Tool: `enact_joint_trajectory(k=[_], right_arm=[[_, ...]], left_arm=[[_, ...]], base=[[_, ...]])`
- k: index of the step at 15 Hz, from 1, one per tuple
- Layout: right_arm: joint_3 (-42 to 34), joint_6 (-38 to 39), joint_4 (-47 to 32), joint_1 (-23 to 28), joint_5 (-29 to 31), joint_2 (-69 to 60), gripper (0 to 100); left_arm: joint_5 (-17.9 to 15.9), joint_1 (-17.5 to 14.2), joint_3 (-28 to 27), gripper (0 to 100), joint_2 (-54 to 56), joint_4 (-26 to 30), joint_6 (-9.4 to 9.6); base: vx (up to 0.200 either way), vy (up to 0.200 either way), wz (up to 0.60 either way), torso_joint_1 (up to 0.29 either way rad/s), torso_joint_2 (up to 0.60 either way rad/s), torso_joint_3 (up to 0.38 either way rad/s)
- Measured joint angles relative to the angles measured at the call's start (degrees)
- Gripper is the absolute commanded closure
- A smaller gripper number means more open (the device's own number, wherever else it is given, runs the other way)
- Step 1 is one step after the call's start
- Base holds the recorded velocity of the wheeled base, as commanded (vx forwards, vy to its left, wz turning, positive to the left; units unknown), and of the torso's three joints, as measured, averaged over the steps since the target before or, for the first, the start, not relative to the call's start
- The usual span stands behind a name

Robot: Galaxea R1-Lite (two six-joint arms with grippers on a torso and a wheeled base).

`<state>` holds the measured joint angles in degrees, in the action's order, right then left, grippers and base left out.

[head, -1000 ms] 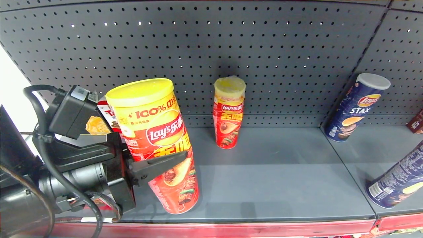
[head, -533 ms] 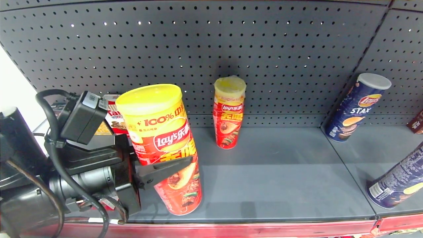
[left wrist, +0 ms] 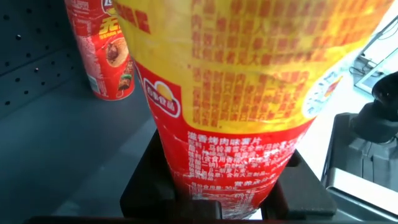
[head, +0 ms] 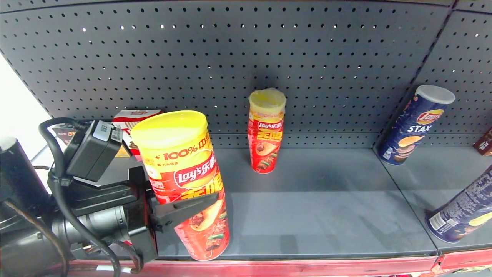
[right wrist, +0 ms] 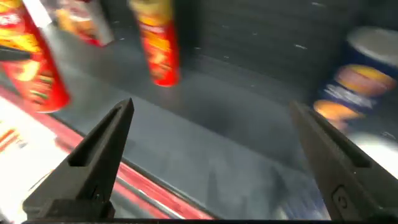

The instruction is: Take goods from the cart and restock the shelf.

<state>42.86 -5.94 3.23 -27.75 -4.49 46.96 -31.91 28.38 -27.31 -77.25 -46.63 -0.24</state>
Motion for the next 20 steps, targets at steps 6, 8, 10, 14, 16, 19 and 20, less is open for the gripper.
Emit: enact_joint_trajectory(k=[6, 8, 10, 14, 16, 19, 20], right_arm=[[7.35, -0.33, 6.23, -4.23, -2.77, 16.68, 0], [7.80, -1.54, 9.87, -4.23, -6.00, 21.33, 0], [8.29, -2.32, 13.57, -3.84, -9.61, 26.00, 0], [10.44, -4.24, 18.52, -2.02, -13.58, 34.90, 0], [10.97, -5.01, 24.73, -0.50, -15.74, 39.53, 0], [11.46, -5.78, 29.28, 1.67, -22.75, 44.80, 0], [11.52, -6.16, 30.29, 2.01, -23.59, 46.01, 0]], left_arm=[[0.01, -1.93, -0.37, 100, 0.13, -0.04, 0.00], [0.09, -2.26, -0.39, 100, 0.13, -0.04, -0.05], [0.11, -3.19, -0.04, 100, 0.16, -0.01, -0.07], [0.04, -3.68, 0.22, 100, 0.16, -0.04, -0.09], [0.04, -3.69, 0.20, 100, 0.16, -0.04, -0.07], [0.01, -3.79, 0.20, 100, 0.13, -1.11, -0.22], [0.01, -3.79, 0.20, 100, 0.10, -1.78, -0.29]], base=[[0.000, 0.000, 0.00, 0.000, 0.00, 0.000], [0.000, 0.000, 0.00, 0.000, 0.00, 0.000], [0.000, 0.000, 0.00, 0.000, 0.00, 0.000], [0.000, 0.000, 0.00, 0.000, 0.00, 0.000], [0.000, 0.000, 0.00, 0.000, 0.00, 0.000], [0.000, 0.000, 0.00, 0.000, 0.00, 0.000], [0.000, 0.000, 0.00, 0.000, 0.00, 0.000]])
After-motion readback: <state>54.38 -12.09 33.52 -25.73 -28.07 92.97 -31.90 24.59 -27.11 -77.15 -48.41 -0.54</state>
